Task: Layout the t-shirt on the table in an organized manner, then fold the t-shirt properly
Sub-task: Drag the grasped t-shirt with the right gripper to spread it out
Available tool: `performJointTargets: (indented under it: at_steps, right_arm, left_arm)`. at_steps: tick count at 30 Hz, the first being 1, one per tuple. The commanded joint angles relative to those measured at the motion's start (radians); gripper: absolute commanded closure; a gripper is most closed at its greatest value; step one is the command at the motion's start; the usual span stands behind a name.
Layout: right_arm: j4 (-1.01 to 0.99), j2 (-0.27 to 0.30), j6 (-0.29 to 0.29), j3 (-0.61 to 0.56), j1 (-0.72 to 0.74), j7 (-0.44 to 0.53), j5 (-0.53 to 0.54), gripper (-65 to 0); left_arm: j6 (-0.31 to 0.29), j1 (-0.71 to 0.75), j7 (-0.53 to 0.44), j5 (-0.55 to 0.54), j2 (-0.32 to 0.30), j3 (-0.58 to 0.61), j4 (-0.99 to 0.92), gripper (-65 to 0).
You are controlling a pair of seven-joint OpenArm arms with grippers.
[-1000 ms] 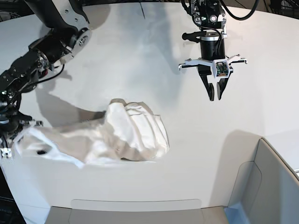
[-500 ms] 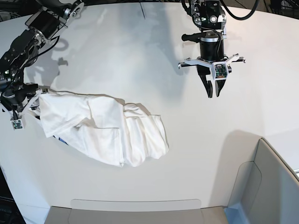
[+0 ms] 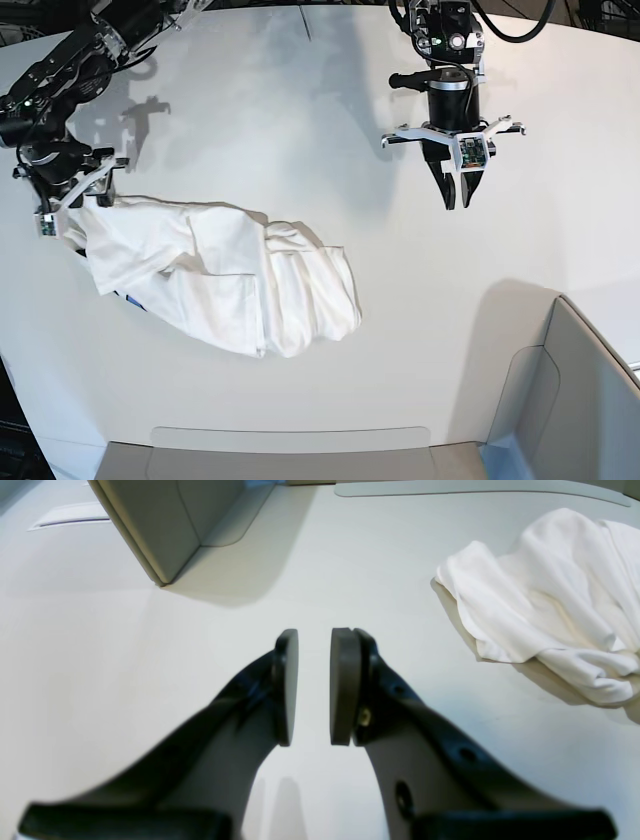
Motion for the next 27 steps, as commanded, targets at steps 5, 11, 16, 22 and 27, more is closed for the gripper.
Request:
performJointTargets:
  at_steps: [5, 11, 16, 22, 27]
  right_arm:
    - [-0.043, 0.129, -0.042, -0.139, 0.073, 0.016, -0.101, -30.3]
    - [-0.221, 0.257, -0.085, -0.272, 0.118, 0.019, -0.156, -30.3]
    - [-0.348, 0.287, -0.085, -0.280, 0.164, 0.045, -0.156, -30.3]
    - [-0.468, 0.289, -0.087, -0.349, 0.187, 0.150, -0.157, -30.3]
    - [-0.549, 0.289, -0.111, -0.381, 0.207, 0.220, -0.159, -30.3]
  left_arm:
    - [0.003, 0.001, -0.024, 0.002, 0.003, 0.003, 0.021, -12.8]
    - [0.003, 0.001, -0.024, 0.002, 0.003, 0.003, 0.021, -12.8]
    - [0.003, 0.001, -0.023, 0.002, 0.003, 0.003, 0.021, -12.8]
    - [0.003, 0.001, -0.023, 0.002, 0.003, 0.003, 0.021, -12.8]
    - [0.003, 0.001, -0.023, 0.002, 0.003, 0.003, 0.021, -12.8]
